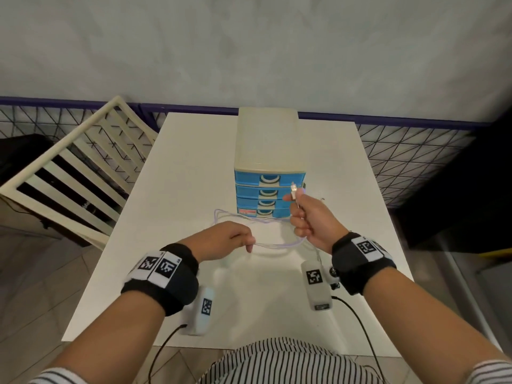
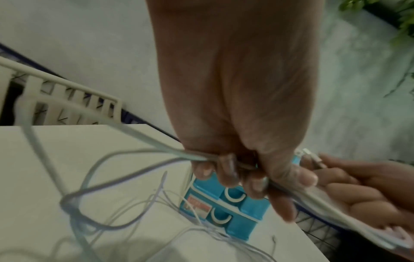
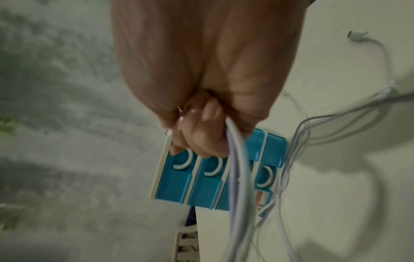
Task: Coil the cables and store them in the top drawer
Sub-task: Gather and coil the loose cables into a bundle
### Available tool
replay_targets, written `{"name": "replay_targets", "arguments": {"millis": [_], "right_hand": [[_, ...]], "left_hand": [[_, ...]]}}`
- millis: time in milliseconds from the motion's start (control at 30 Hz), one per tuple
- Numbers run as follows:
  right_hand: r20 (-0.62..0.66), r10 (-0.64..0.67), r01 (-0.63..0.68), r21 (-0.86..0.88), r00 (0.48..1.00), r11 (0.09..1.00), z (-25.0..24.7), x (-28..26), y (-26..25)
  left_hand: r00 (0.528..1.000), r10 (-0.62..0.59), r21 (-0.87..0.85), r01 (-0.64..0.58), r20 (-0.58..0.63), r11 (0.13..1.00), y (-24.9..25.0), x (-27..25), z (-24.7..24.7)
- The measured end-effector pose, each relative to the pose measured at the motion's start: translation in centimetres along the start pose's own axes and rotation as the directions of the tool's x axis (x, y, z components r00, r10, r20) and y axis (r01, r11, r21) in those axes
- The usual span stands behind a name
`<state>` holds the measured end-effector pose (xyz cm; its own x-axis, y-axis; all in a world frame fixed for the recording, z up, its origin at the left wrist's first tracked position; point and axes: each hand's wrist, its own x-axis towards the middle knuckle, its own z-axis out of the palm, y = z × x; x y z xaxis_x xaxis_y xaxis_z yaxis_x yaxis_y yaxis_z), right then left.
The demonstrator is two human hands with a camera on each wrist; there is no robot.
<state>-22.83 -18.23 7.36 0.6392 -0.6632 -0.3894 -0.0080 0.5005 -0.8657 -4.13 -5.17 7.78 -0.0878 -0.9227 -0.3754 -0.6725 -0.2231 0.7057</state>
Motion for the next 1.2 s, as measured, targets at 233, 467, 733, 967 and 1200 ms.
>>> {"name": "replay_targets", "arguments": {"millis": [233,467,733,967,1200], "right_hand": [[0.114,0.096,-0.061,-0.282,0.989,0.958,1.9,-0.8,1.7],[0.290,0.199,-0.138,-0.218,0.936,0.966,3.6,-1.9,2.2],[0.334,0.239,-0.142,-0.288,0.912,0.947,4.1,-1.9,3.1],[0.352,0.320,-0.135,-0.460,0.880,0.877,3.1,-1.7,2.8],[0.250,0.196,0.017,-0.656,0.948,0.754,2.1,-1.1,1.5]], "left_hand": [[0.984,0.124,0.165,-0.102,-0.127,0.981,1.2,0.6,-0.2],[0.931,0.154,0.040,-0.150,-0.331,0.988,3.0,0.4,0.7],[0.929,0.080,0.006,-0.083,-0.362,0.997,3.4,-0.4,1.0],[0.937,0.024,0.160,0.034,-0.347,0.987,2.7,0.1,0.9],[0.978,-0.101,0.169,0.132,-0.180,0.977,0.1,0.3,0.1]]}}
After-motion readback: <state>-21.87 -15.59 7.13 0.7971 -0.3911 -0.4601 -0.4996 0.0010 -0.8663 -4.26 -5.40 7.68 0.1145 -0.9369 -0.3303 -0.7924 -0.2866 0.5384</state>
